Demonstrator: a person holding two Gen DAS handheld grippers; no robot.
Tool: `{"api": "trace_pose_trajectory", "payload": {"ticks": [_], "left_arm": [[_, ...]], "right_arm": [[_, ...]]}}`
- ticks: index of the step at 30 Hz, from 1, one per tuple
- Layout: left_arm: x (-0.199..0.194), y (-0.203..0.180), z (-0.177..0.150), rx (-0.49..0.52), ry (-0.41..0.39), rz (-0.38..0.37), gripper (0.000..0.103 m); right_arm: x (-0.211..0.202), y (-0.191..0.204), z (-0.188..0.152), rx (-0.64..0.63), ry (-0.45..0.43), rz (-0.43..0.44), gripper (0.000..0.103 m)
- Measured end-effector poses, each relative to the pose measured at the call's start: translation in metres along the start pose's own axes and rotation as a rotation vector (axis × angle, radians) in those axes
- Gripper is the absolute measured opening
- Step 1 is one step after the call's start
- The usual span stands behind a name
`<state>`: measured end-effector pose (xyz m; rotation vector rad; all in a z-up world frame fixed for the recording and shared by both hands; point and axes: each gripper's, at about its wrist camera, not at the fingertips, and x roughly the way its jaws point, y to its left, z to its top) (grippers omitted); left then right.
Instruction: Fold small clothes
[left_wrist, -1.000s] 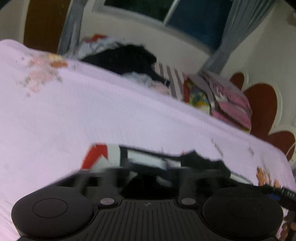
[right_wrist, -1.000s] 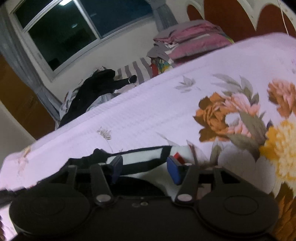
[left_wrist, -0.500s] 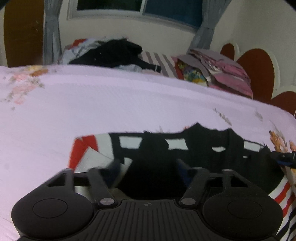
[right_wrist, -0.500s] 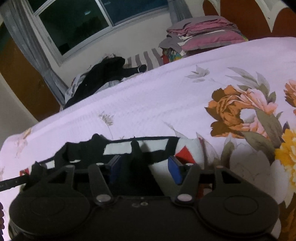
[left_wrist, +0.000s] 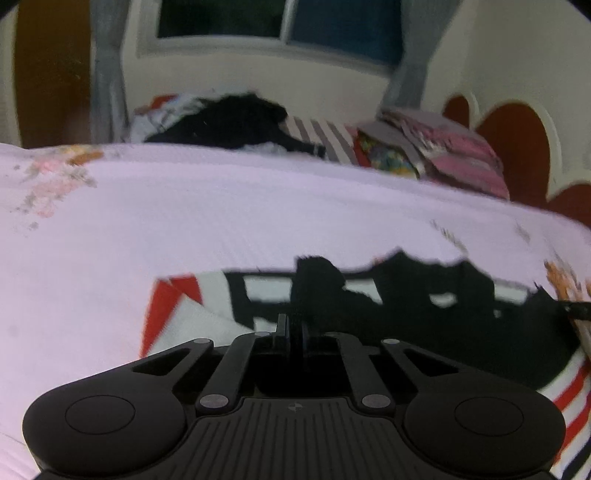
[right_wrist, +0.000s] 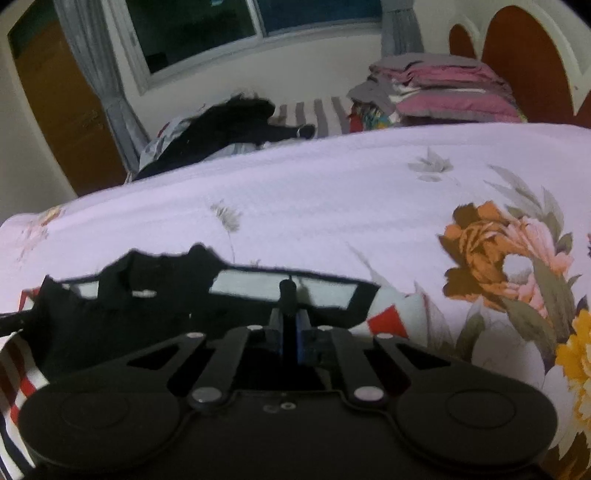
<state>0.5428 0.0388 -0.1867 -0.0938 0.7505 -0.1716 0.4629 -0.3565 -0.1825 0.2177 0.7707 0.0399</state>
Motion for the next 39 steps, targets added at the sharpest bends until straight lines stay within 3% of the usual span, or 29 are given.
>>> {"api": "trace_pose_trajectory", "payload": {"ticks": [4,9,13,14,16,22,27,32,35,39], "left_arm": [[-0.001,0.009,0.005,-0.032,-0.041,0.03,0.005],[0.018,0.012,-0.008,-0.025,0.013,0.066,0.005],[0.023,0.01,-0.009,-0.015,0.023,0.073,0.005],[0.023,0.01,-0.007,-0.019,0.032,0.073,0.005],[0.019,0.008,-0.005,-0.018,0.033,0.072,0.005],[-0.008,0.015,-0.005,-0.076,0.015,0.04,0.009],[-0.045,-0.005,-0.015,0.004,-0.017,-0.017,0.012],[-0.055,-0.038,-0.04,0.06,0.031,-0.09,0.016],[-0.052,-0.039,-0.055,0.073,0.044,-0.056,0.016],[-0.051,-0.011,-0.068,-0.01,0.062,-0.021,0.016]], "right_arm": [[-0.005,-0.001,0.006,0.003,-0.06,-0.016,0.006],[0.015,-0.009,-0.003,0.024,-0.003,-0.077,0.006],[0.016,-0.014,-0.008,0.052,0.002,-0.072,0.005],[0.015,-0.012,-0.008,0.042,0.005,-0.076,0.006],[0.006,-0.009,-0.006,0.043,-0.021,-0.078,0.019],[-0.032,0.007,-0.003,0.006,-0.073,-0.023,0.021],[-0.048,0.045,-0.02,-0.052,-0.031,0.08,0.023],[-0.044,0.08,-0.045,-0.067,0.03,0.149,0.023],[-0.04,0.088,-0.056,-0.089,0.054,0.137,0.022],[-0.043,0.072,-0.064,-0.104,0.071,0.064,0.021]]}}
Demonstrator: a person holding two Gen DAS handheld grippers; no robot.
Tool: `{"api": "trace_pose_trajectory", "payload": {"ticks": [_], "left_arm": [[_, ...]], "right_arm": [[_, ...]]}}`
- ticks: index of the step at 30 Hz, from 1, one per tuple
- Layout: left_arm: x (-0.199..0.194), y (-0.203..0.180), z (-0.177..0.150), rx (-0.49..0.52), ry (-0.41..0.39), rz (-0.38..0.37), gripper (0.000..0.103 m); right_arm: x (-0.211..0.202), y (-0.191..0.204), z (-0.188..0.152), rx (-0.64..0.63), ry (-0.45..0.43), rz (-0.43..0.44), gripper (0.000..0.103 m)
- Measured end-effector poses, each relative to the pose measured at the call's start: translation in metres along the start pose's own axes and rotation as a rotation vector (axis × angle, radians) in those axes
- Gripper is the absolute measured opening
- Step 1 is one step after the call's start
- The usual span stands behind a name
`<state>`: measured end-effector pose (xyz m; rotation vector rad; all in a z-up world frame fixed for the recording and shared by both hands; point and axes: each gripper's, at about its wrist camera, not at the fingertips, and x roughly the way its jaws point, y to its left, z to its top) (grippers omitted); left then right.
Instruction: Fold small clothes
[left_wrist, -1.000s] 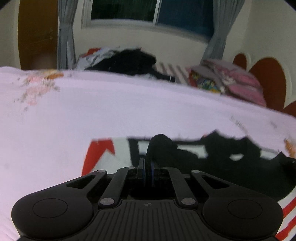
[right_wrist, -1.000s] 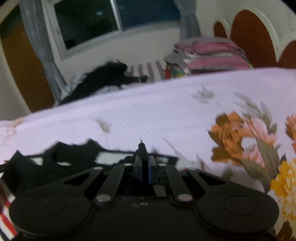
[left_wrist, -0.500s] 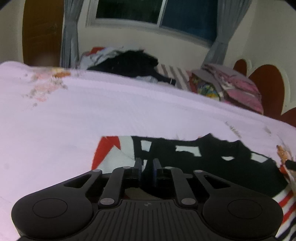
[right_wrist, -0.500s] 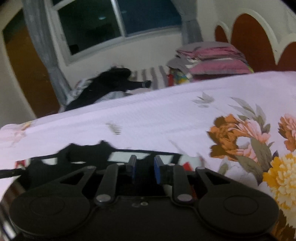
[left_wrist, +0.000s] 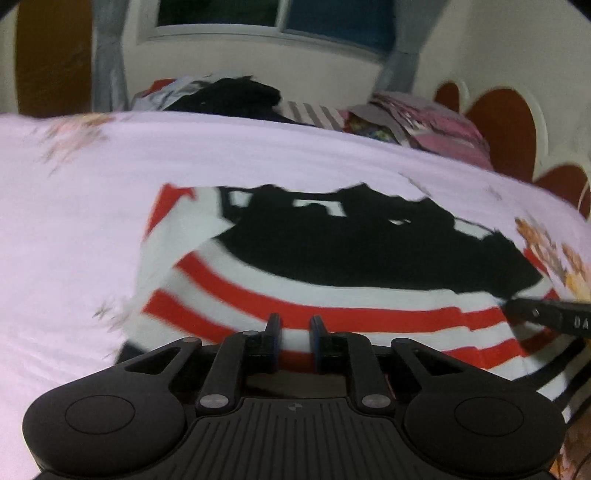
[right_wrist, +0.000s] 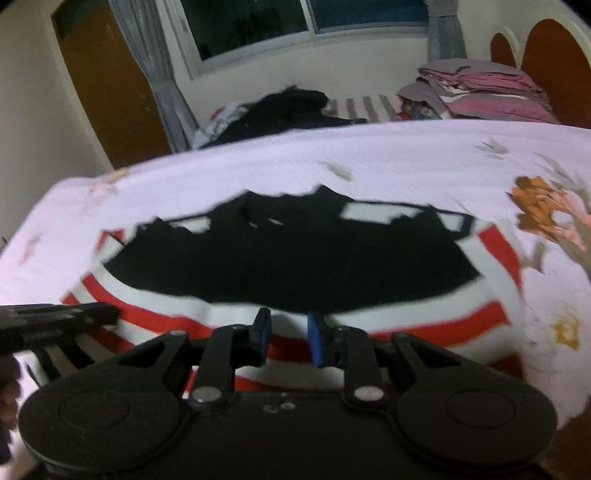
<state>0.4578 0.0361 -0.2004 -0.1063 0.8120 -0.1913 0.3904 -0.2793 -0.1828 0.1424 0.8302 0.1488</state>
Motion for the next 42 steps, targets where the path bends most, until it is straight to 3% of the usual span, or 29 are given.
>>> {"api": "trace_pose_trajectory", "payload": {"ticks": [5,8,12,13,15,16,21,26,34,37,39,42], "left_arm": [[-0.003,0.011,0.0,-0.021,0.016,0.042,0.016],[-0.01,0.005,0.002,-0.023,0.028,0.059,0.016],[-0.023,-0.005,-0.003,-0.024,0.035,0.029,0.018],[-0.025,-0.007,-0.005,-0.022,0.038,0.023,0.019],[-0.028,-0.01,-0.011,-0.013,0.044,0.025,0.041],[-0.029,-0.011,-0.014,-0.004,0.043,0.035,0.046],[-0.028,-0.009,-0.019,0.019,0.049,0.04,0.048],[-0.029,-0.007,-0.017,0.019,0.058,0.027,0.048],[-0.042,-0.002,-0.015,-0.001,0.086,0.004,0.05],[-0.055,0.008,-0.018,-0.042,0.096,-0.026,0.055],[-0.063,0.018,-0.023,-0.079,0.103,-0.039,0.071],[-0.074,0.032,-0.033,-0.123,0.107,-0.051,0.073]], "right_arm": [[-0.004,-0.027,-0.007,0.062,0.002,-0.027,0.014],[-0.014,-0.021,-0.008,0.097,-0.01,0.002,0.027],[-0.027,0.005,-0.013,0.071,-0.019,0.061,0.027],[-0.029,0.011,-0.015,0.063,-0.016,0.069,0.027],[-0.03,0.023,-0.021,0.047,0.001,0.083,0.027],[-0.03,0.027,-0.024,0.035,0.007,0.08,0.028],[-0.031,0.029,-0.041,-0.03,0.042,-0.015,0.031],[-0.047,0.02,-0.046,-0.023,0.06,-0.052,0.029],[-0.068,0.041,-0.035,-0.006,0.029,-0.023,0.044],[-0.069,0.055,-0.026,-0.013,0.01,-0.016,0.046],[-0.067,0.064,-0.023,-0.015,-0.002,-0.014,0.048],[-0.062,0.075,-0.022,-0.018,-0.008,-0.014,0.048]]}}
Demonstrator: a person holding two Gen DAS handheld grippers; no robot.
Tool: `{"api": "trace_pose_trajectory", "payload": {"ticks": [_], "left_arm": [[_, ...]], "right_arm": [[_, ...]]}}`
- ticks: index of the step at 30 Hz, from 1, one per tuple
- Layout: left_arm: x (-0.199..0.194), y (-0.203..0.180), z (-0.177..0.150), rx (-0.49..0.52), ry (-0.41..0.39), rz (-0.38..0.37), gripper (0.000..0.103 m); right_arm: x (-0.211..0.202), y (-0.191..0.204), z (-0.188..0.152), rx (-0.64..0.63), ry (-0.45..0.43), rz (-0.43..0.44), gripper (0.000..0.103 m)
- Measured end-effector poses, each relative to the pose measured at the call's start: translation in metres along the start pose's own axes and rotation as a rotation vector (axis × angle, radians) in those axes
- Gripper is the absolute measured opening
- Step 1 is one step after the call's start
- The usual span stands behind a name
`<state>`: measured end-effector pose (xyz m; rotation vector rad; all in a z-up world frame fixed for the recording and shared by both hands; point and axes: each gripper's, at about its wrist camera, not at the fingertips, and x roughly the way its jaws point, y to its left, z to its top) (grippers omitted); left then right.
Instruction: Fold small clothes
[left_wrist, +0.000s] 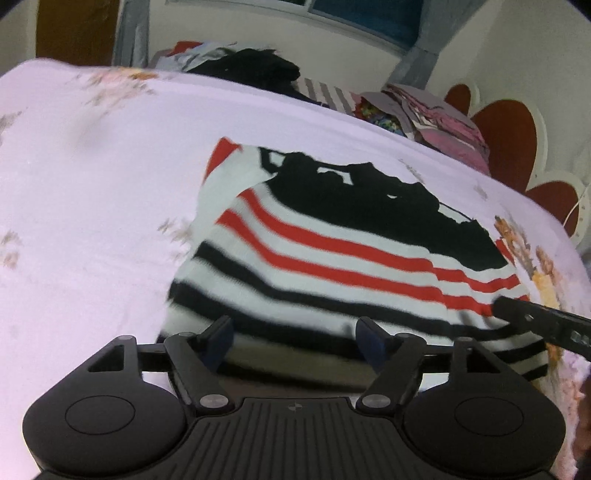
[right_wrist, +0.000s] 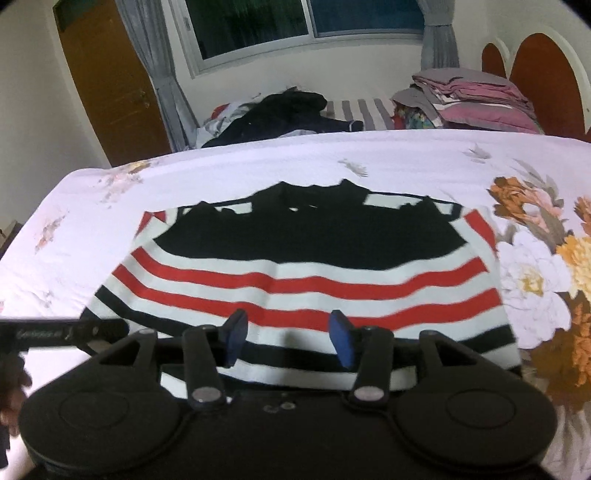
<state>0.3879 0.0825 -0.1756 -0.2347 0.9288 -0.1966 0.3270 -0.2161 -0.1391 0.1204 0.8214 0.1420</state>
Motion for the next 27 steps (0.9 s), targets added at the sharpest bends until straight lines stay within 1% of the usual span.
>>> {"api": "trace_pose_trajectory", "payload": {"ticks": [3,6,9,12,14,16,19,22,26,27], "left_arm": [[-0.006,0.017,-0.009,-0.081,0.023,-0.019,0.073],[-0.009,0.033,-0.021,-0.186,0.044,-0.059,0.073],[-0.002,0.044,-0.031,-0.289,0.062,-0.13,0.073],[0.015,0.051,-0.036,-0.382,0.06,-0.195,0.073],[0.028,0.056,-0.038,-0.444,0.058,-0.222,0.073],[0.037,0.062,-0.039,-0.512,0.023,-0.265,0.073],[0.049,0.065,-0.037,-0.545,-0.038,-0.299,0.073],[0.061,0.064,-0.034,-0.545,-0.092,-0.309,0.073],[0.073,0.057,-0.025,-0.533,-0.129,-0.304,0.073],[0.076,0.059,-0.022,-0.536,-0.132,-0.303,0.073]], "right_arm": [[0.007,0.009,-0.002,-0.001,-0.002,-0.008,0.047],[0.013,0.014,-0.005,0.007,0.009,-0.008,0.046],[0.016,0.019,-0.008,0.014,0.018,0.005,0.047],[0.021,0.023,-0.01,0.013,0.028,0.001,0.047],[0.022,0.023,-0.01,0.022,0.031,0.0,0.047],[0.023,0.023,-0.01,0.019,0.029,-0.009,0.047],[0.026,0.023,-0.008,0.014,0.024,-0.019,0.047],[0.033,0.021,-0.003,0.009,0.016,-0.044,0.047],[0.045,0.012,0.004,0.065,0.007,-0.059,0.047],[0.049,0.011,0.005,0.075,0.011,-0.077,0.047]]}}
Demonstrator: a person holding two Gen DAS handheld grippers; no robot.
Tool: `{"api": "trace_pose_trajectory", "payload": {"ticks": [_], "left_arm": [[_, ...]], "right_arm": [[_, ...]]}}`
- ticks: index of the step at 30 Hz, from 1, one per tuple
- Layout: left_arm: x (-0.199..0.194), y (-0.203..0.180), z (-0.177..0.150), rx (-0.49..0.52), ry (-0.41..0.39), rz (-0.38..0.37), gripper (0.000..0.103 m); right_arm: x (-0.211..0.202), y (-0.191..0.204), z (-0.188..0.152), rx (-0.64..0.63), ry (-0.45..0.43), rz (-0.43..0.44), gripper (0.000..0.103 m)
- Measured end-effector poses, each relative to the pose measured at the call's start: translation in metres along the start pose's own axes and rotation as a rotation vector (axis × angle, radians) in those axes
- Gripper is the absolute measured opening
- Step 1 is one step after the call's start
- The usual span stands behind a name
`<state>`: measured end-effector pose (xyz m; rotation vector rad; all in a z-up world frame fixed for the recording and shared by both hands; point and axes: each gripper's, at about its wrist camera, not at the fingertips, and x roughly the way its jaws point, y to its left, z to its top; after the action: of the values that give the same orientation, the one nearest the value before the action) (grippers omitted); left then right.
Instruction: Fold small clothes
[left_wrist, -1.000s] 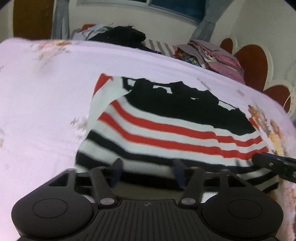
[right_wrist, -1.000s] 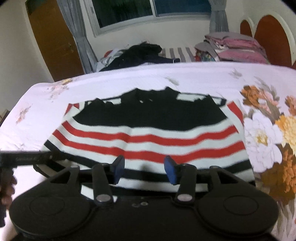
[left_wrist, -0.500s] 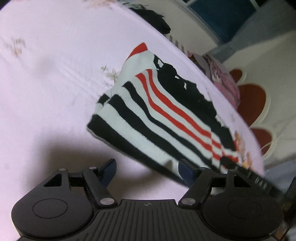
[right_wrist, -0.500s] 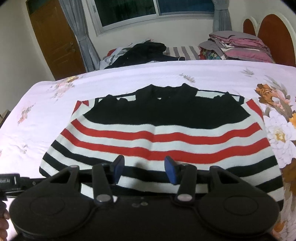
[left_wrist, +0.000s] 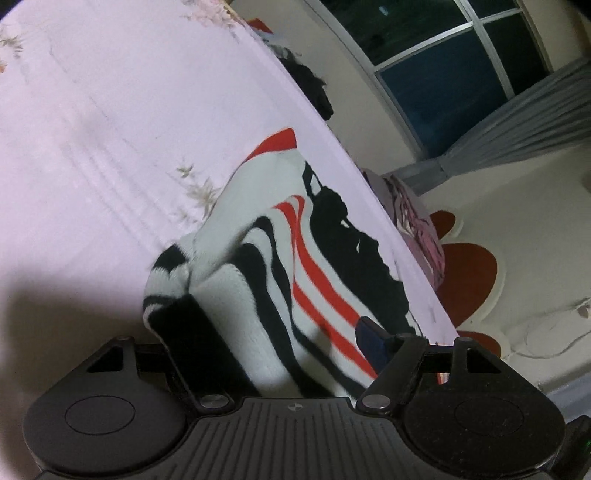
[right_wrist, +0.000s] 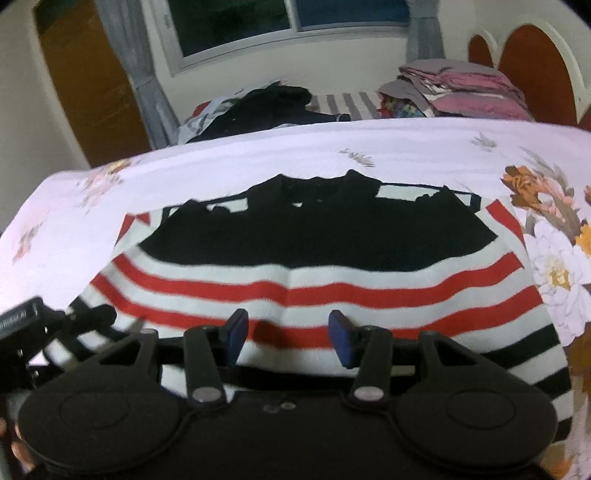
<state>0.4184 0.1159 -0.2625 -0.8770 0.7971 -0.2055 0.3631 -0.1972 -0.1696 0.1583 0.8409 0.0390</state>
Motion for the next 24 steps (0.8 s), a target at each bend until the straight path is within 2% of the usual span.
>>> {"api": "trace_pose_trajectory", "payload": {"ticks": [1,3,4,6,13,15,17,20,24], "left_arm": [[0.003,-0.001,0.001,-0.005,-0.005,0.002,0.072],[0.006,-0.003,0.003,-0.013,-0.01,0.028,0.055],[0.007,-0.002,0.005,-0.019,-0.013,0.036,0.051],[0.008,0.004,0.008,-0.049,-0.014,0.051,0.035],[0.011,0.004,0.009,-0.047,-0.005,0.054,0.032],[0.009,0.004,0.009,-0.041,-0.003,0.061,0.032],[0.005,0.003,0.01,-0.034,0.001,0.073,0.032],[0.006,-0.007,0.012,-0.004,0.0,0.106,0.032],[0.006,-0.021,0.009,0.042,-0.029,0.142,0.023]], "right_arm": [[0.005,0.0,-0.001,-0.003,0.009,-0.02,0.047],[0.018,0.0,-0.006,-0.016,0.049,-0.053,0.048],[0.02,0.002,-0.009,-0.035,0.046,-0.06,0.048],[0.023,0.009,-0.014,-0.102,0.037,-0.083,0.05],[0.019,0.011,-0.01,-0.094,0.042,-0.097,0.05],[0.015,0.013,-0.009,-0.106,0.014,-0.117,0.05],[0.024,0.01,-0.013,-0.128,0.042,-0.136,0.051],[0.026,0.009,-0.012,-0.143,0.042,-0.127,0.053],[0.026,0.002,-0.009,-0.157,0.047,-0.082,0.055]]}}
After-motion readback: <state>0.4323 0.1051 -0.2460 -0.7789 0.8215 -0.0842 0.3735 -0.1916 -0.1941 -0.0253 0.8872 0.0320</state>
